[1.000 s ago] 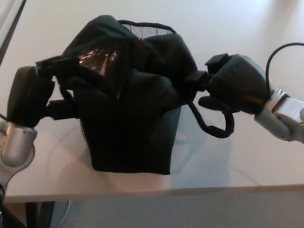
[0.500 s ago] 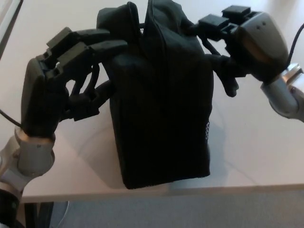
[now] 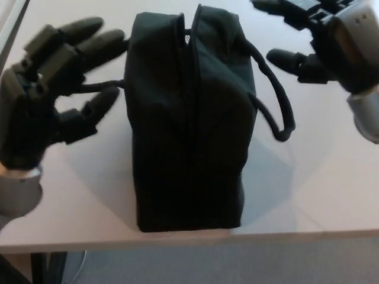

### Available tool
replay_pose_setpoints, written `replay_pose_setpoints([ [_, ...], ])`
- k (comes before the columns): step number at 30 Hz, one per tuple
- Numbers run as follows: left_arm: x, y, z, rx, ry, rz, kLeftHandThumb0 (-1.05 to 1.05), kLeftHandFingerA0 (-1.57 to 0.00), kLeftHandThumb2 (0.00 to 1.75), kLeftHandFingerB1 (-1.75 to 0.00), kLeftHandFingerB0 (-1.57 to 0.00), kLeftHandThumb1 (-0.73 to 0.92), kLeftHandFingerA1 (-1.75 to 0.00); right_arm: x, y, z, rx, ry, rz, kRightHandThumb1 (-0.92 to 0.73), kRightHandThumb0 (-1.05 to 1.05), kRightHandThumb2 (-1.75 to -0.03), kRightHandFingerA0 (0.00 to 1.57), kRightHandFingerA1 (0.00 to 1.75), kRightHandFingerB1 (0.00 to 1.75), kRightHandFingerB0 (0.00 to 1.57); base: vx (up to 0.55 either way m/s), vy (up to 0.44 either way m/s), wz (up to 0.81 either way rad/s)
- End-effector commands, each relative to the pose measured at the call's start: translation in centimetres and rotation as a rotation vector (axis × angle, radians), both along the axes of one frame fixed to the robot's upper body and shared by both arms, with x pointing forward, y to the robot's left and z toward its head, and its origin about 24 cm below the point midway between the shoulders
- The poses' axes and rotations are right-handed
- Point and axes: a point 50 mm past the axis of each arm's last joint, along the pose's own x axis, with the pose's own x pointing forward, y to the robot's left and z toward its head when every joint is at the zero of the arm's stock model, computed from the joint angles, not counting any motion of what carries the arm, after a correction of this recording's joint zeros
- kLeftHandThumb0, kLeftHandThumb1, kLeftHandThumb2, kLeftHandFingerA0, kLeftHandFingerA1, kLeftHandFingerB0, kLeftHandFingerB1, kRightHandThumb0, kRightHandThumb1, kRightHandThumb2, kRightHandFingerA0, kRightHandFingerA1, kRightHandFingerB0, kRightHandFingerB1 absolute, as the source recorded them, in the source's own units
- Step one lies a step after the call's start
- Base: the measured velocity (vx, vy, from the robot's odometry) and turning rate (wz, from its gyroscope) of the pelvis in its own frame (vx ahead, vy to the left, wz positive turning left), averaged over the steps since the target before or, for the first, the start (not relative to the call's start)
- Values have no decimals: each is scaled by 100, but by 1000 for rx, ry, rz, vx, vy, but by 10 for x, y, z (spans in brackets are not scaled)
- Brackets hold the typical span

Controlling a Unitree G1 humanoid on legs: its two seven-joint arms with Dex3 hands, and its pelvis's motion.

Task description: A lunch bag is kept on the middle of the desk and the robot uses both its hands to grab the opening of the bag from the left and right and moves its hands away from each other to spread the bag open

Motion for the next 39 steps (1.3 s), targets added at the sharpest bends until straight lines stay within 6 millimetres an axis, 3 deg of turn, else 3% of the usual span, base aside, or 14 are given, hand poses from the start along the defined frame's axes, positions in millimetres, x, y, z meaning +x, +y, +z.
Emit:
replay_pose_setpoints([
  [1, -5, 26, 17, -85, -67, 105, 5, -22, 95, -53, -18, 39, -58, -13, -27, 11, 86, -70, -67, -55, -39, -56, 59, 42, 36, 45, 0, 0, 0],
  [2, -8, 36, 20, -121, -98, 151, 5, -24, 95, -54, -23, 35, -57, -17, -36, 14, 123, -85, -77, -49, -47, -74, 48, 49, 44, 37, 0, 0, 0],
  [7, -19, 55, 22, -161, -119, 200, -6, -34, 64, -34, -29, 54, -44, -36, -61, 24, 175, -130, -107, -59, -37, -57, 51, 40, 35, 44, 0, 0, 0],
  [9, -25, 59, 19, -172, -107, 210, -7, -23, 89, -51, -16, 39, -56, -45, -68, 27, 194, -146, -119, -60, -39, -57, 52, 41, 36, 45, 0, 0, 0],
  [10, -29, 60, 17, -189, -89, 207, -5, -31, 58, -30, -28, 61, -42, -51, -71, 28, 208, -159, -122, -60, -43, -58, 54, 41, 37, 48, 0, 0, 0],
  [13, -43, 63, 7, -221, -33, 155, -9, -29, 60, -29, -22, 64, -38, -69, -82, 24, 293, -180, -117, -59, -39, -57, 53, 40, 38, 48, 0, 0, 0],
  [20, -97, 71, -42, -438, 265, 122, -39, -35, 62, -28, -19, 72, -40, -133, -105, -41, 499, -142, -121, -63, -38, -58, 50, 40, 43, 56, 0, 0, 0],
  [22, -107, 74, -55, -455, 305, 154, -42, -31, 63, -28, -17, 75, -39, -144, -106, -52, 485, -131, -143, -65, -41, -59, 49, 42, 40, 46, 0, 0, 0],
  [23, -122, 77, -73, -503, 355, 188, -36, -29, 62, -29, -18, 76, -40, -156, -109, -71, 412, -103, -173, -68, -42, -61, 26, 36, 29, 19, 0, 0, 0],
  [26, -150, 79, -103, -559, 426, 232, -32, -28, 62, -32, -17, 77, -44, -177, -111, -103, 250, -22, -236, -69, -45, -63, 17, 31, 23, 11, 0, 0, 0],
  [27, -159, 78, -111, -575, 455, 248, -34, -28, 62, -33, -16, 77, -45, -183, -110, -113, 225, 7, -241, -59, -30, -107, 0, 49, 49, 0, 0, 0, 0],
  [28, -165, 77, -114, -585, 476, 255, -34, -28, 62, -33, -16, 77, -45, -186, -109, -117, 225, 24, -236, -59, -30, -107, 0, 49, 49, 0, 0, 0, 0],
  [29, -174, 77, -119, -587, 499, 272, -35, -28, 63, -33, -18, 79, -44, -192, -106, -125, 218, 71, -231, -72, -49, -61, 10, 29, 26, 8, 0, 0, 0],
  [39, -220, 79, -154, -570, 642, 377, -39, -28, 63, -33, -20, 80, -42, -245, -94, -199, 200, 351, -288, -73, -51, -63, 9, 33, 25, 8, 0, 0, 0],
])
